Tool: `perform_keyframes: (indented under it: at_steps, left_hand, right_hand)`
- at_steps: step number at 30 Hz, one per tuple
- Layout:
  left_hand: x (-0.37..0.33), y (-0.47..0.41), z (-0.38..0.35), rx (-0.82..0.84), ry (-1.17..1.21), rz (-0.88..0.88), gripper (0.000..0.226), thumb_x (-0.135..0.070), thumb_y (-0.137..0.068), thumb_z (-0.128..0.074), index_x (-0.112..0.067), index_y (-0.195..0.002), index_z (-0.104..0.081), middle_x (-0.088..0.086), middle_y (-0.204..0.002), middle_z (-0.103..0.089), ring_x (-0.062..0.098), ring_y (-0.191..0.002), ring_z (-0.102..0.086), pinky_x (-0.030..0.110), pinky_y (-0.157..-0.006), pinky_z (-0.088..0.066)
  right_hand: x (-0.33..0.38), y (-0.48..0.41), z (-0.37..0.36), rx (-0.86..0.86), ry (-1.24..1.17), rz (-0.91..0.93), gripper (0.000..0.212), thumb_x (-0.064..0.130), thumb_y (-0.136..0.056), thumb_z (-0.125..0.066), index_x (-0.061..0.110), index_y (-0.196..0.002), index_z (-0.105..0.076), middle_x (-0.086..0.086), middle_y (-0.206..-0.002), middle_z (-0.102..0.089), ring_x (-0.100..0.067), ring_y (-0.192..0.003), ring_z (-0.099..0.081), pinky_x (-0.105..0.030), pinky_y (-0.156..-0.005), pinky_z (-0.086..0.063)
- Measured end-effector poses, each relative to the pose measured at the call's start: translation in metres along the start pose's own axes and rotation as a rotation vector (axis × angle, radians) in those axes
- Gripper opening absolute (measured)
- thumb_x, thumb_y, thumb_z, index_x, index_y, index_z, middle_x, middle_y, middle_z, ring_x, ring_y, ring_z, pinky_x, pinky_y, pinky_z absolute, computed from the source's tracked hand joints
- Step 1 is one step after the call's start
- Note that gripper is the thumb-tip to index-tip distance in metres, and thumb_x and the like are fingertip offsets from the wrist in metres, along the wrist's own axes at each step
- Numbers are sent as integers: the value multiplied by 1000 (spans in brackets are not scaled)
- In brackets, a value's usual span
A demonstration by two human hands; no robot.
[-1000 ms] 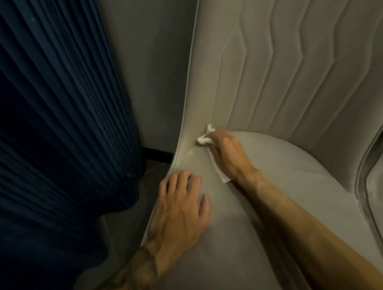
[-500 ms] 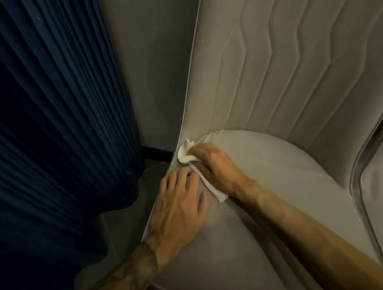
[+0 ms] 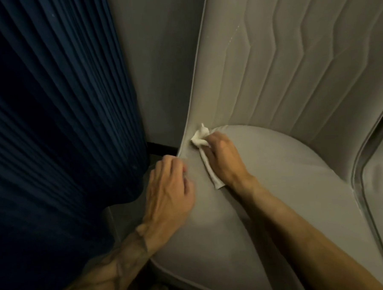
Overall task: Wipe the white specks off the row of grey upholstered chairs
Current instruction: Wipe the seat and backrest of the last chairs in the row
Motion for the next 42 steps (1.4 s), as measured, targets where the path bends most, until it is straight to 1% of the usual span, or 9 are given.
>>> perform_keyframes:
  at_steps: [3,7,11,15,18,24,31,37,42]
  left_hand:
    - [44,8,2,175,-102,180,14,-21,-100,-55,-16,-112,-52,5,-116,-48,24,-102,-51,38,-86,-41]
    - [87,32,-2,407,-88,369,31,-31,-111,-33,-17,-133,-50,7,-129,-52,28,-117,-52,45,-101,-42]
    - [99,40,0,432,-82,433,29,-36,-111,-33,-19,-121,-54,6,-124,-54,26,-114,-53,44,-100,-43]
    - [89,43,-5,450,-67,373,32,-42,-111,-29,-22,-114,-54,3,-118,-52,23,-110,-52,43,-97,-43]
    - [86,47,-3,473,-80,348,37,-42,-112,-26,-19,-116,-56,6,-119,-54,28,-112,-53,46,-99,-43]
    - [79,58,1,565,-254,223,44,-43,-114,-16,-21,-117,-55,2,-117,-51,23,-107,-49,42,-95,-41]
    - [79,80,-6,716,21,266,47,-39,-115,-19,-17,-124,-60,6,-126,-63,22,-112,-61,42,-100,-49]
    - [78,87,-3,741,-61,202,59,-46,-113,-10,-15,-125,-60,6,-122,-61,19,-111,-56,26,-98,-37]
    - [85,84,-5,756,-33,187,44,-42,-114,-18,-23,-117,-58,2,-129,-62,20,-112,-59,37,-98,-47]
  right_hand:
    - [40,21,-18,-79,-106,14,19,11,-99,-59,6,-113,-72,-16,-110,-66,-20,-106,-55,-21,-98,-38]
    - [100,40,-55,210,-341,173,19,20,-102,-58,8,-104,-73,-6,-106,-68,-4,-97,-57,-11,-92,-38]
    - [33,12,-17,-40,-257,-177,23,4,-101,-48,1,-116,-65,-17,-118,-57,-21,-105,-49,-1,-75,-30]
    - [42,26,-26,-16,-72,-105,20,18,-103,-53,4,-111,-65,-14,-110,-58,-27,-103,-52,-22,-85,-40]
    - [103,44,-59,200,-179,219,18,16,-100,-59,6,-108,-71,-14,-104,-65,-15,-92,-55,-9,-82,-36]
    - [10,17,-21,-61,-28,-184,25,10,-103,-47,6,-124,-60,-17,-126,-52,-30,-115,-48,-8,-83,-31]
    - [130,44,-79,192,-25,380,20,18,-101,-57,7,-109,-71,-11,-106,-61,-22,-99,-54,-28,-89,-41]
    - [41,27,-31,36,79,-32,23,7,-103,-47,2,-120,-60,-19,-120,-51,-29,-112,-45,-25,-89,-35]
    - [122,100,-72,233,15,268,19,12,-101,-51,10,-116,-64,-11,-115,-58,-24,-106,-52,-32,-93,-43]
Point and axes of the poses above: each hand's wrist, its own y-axis away from the middle knuckle, its own z-axis out of the back of the hand, x = y × z, the point moved 9 cm from there along -y, towards the middle knuckle
